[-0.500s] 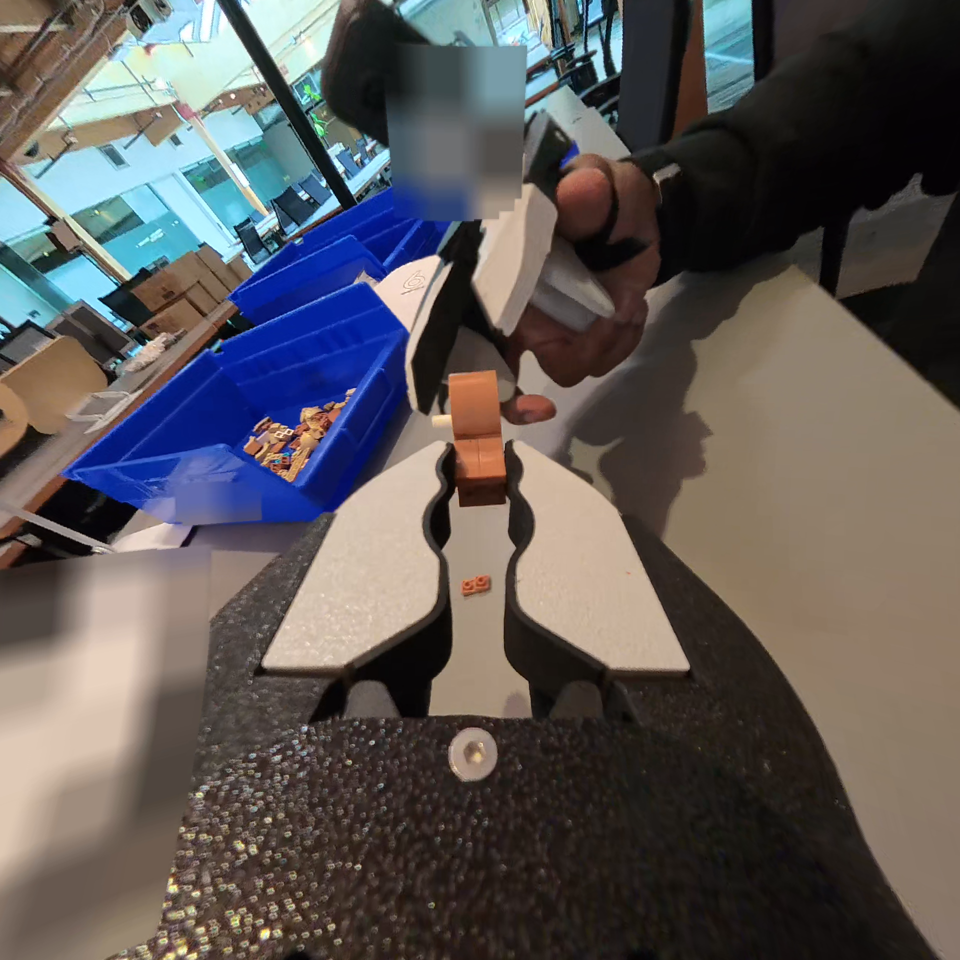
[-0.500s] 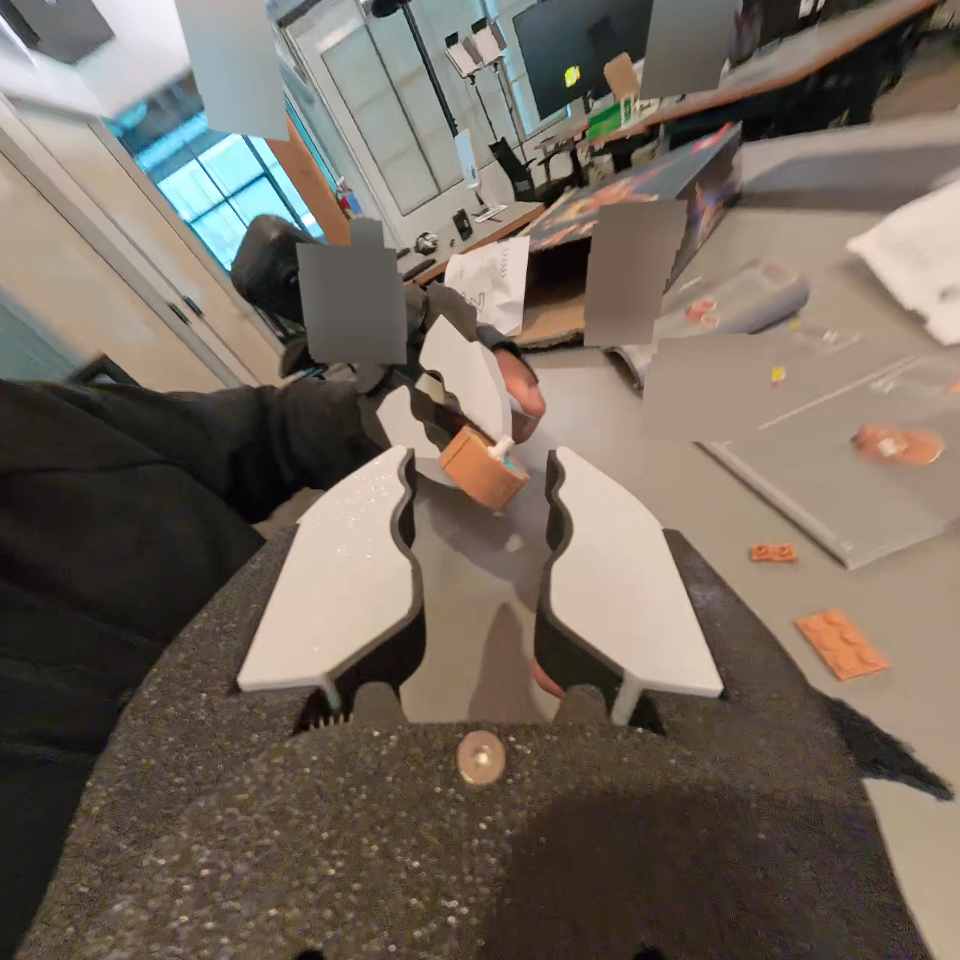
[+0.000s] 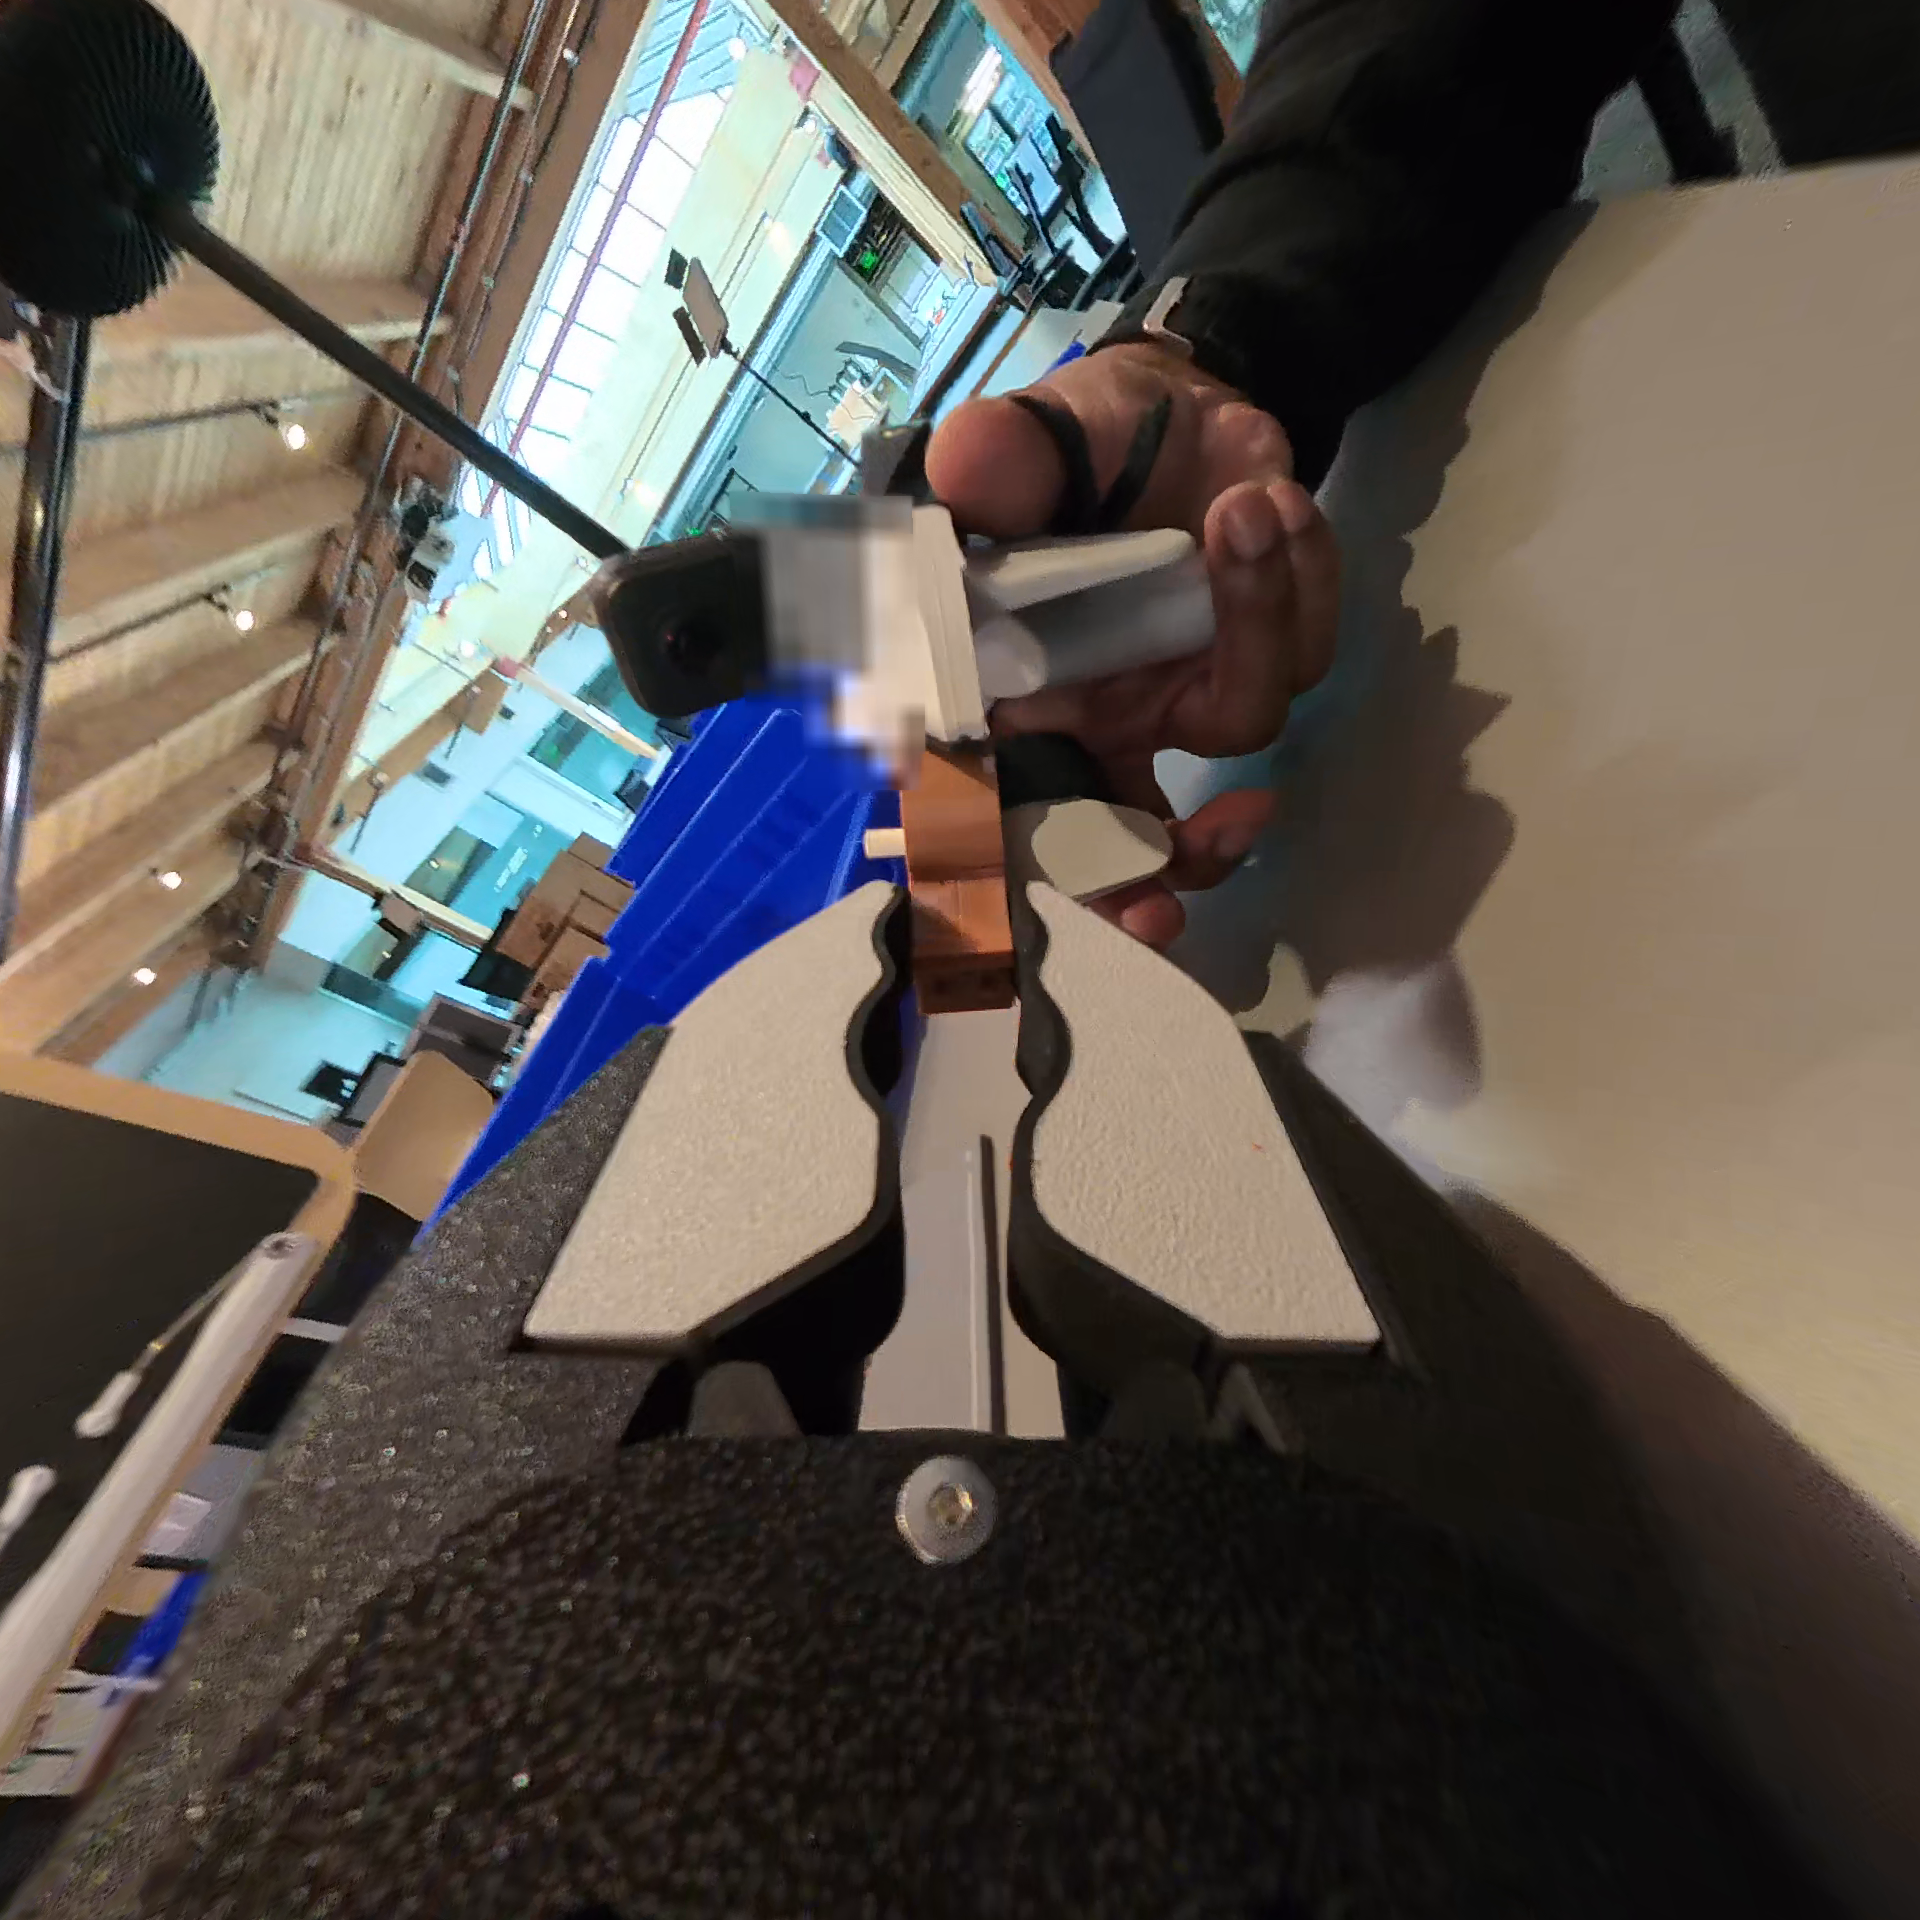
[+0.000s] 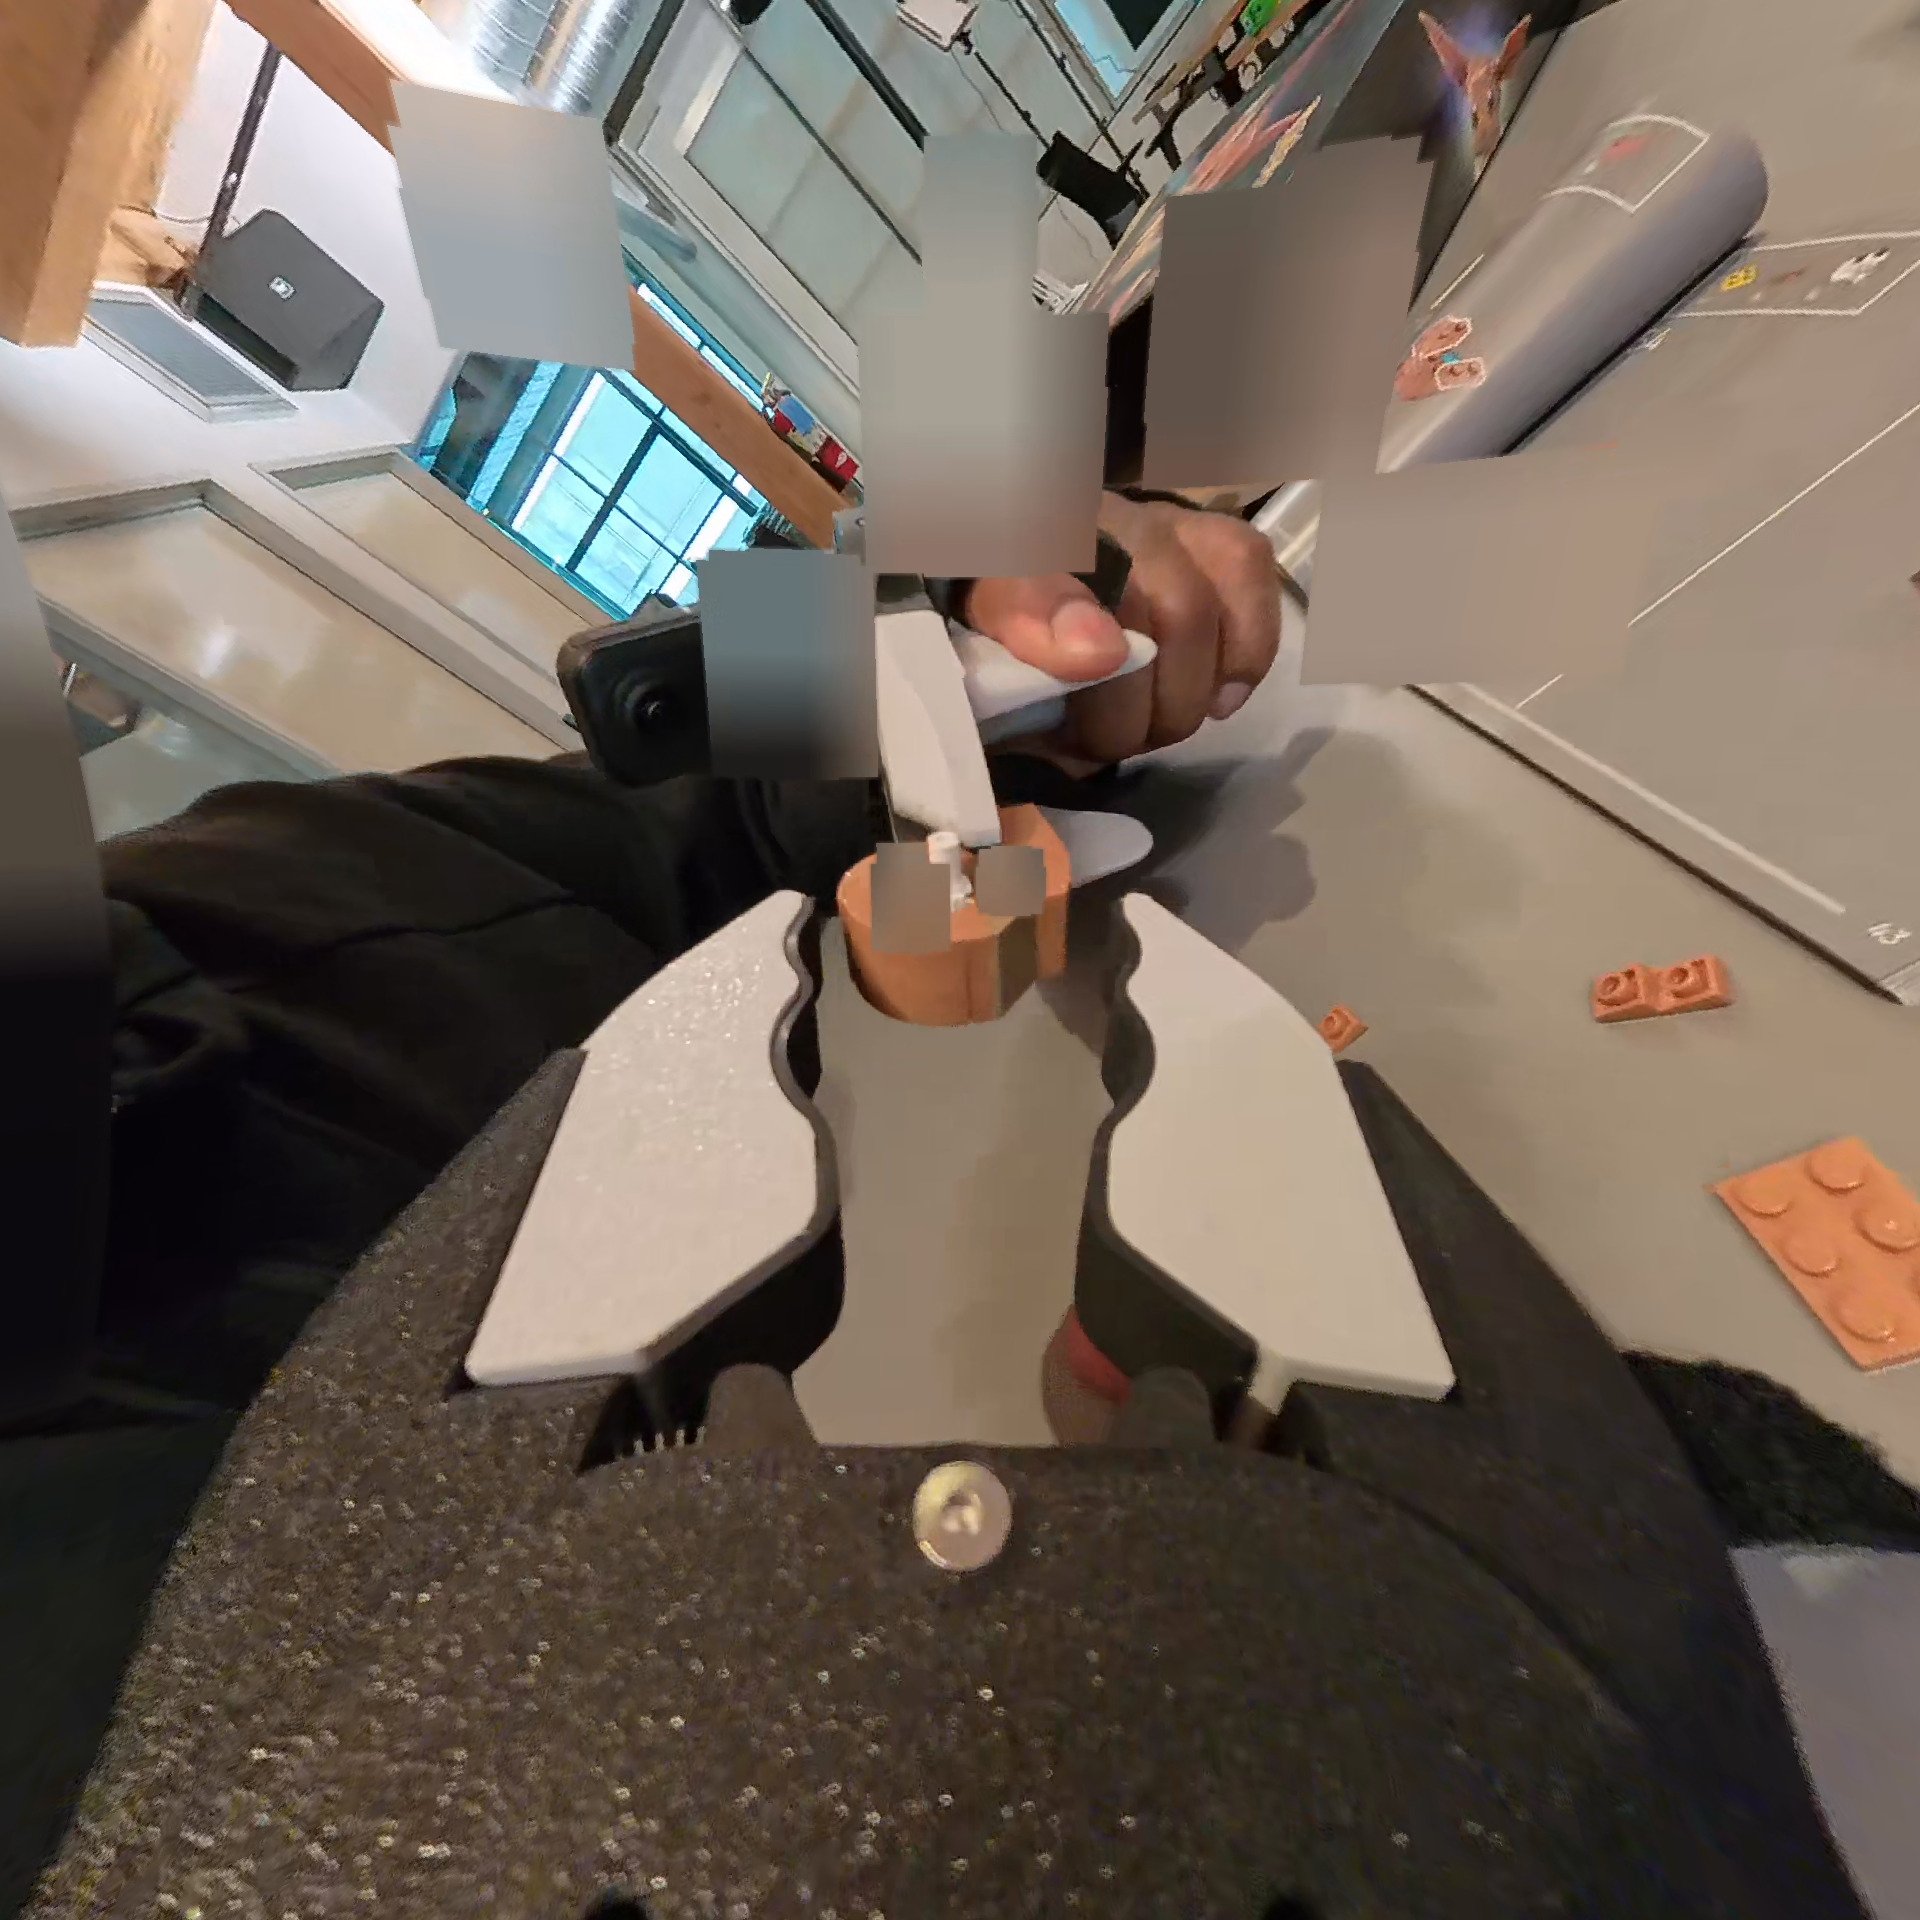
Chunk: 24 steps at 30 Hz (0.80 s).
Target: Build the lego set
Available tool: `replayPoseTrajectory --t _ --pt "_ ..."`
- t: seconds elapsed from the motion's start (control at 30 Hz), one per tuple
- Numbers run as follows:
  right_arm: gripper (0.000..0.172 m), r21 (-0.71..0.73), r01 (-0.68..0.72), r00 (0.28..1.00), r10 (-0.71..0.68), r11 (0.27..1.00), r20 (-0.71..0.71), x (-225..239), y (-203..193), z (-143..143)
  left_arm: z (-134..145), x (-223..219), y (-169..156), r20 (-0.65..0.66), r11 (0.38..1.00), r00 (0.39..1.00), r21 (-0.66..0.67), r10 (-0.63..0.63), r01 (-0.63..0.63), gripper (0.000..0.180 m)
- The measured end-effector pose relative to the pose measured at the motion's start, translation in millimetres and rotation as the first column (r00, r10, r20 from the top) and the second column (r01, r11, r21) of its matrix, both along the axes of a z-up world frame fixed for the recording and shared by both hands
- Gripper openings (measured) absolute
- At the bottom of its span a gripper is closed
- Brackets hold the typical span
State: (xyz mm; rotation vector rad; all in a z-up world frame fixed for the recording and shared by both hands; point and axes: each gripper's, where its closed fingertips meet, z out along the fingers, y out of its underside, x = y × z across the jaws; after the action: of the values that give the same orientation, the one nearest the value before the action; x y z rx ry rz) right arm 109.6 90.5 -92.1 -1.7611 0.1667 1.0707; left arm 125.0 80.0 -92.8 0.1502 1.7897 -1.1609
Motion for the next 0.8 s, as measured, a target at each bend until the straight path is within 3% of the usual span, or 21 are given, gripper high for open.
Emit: replayPoseTrajectory --t 0.33,0.5,0.8 --pt "0.042 0.138 0.024 0.96 -0.061 0.99 0.273 -6.9 -2.5 -2.8 -2.1 -5.5 -11.0 0.216 0.988 0.976 0.152 -0.006 -0.028 0.017" --pt "0.042 0.22 0.02 0.891 -0.117 0.975 0.438 -12.8 -7.6 -2.2 0.4 -11.3 -17.0 0.299 0.98 0.954 0.196 -0.025 -0.036 0.017" --pt "0.042 0.256 0.008 0.852 -0.14 0.967 0.504 -18.2 -10.7 -1.0 3.4 -17.1 -21.5 0.354 0.972 0.934 0.232 -0.051 -0.035 0.017"
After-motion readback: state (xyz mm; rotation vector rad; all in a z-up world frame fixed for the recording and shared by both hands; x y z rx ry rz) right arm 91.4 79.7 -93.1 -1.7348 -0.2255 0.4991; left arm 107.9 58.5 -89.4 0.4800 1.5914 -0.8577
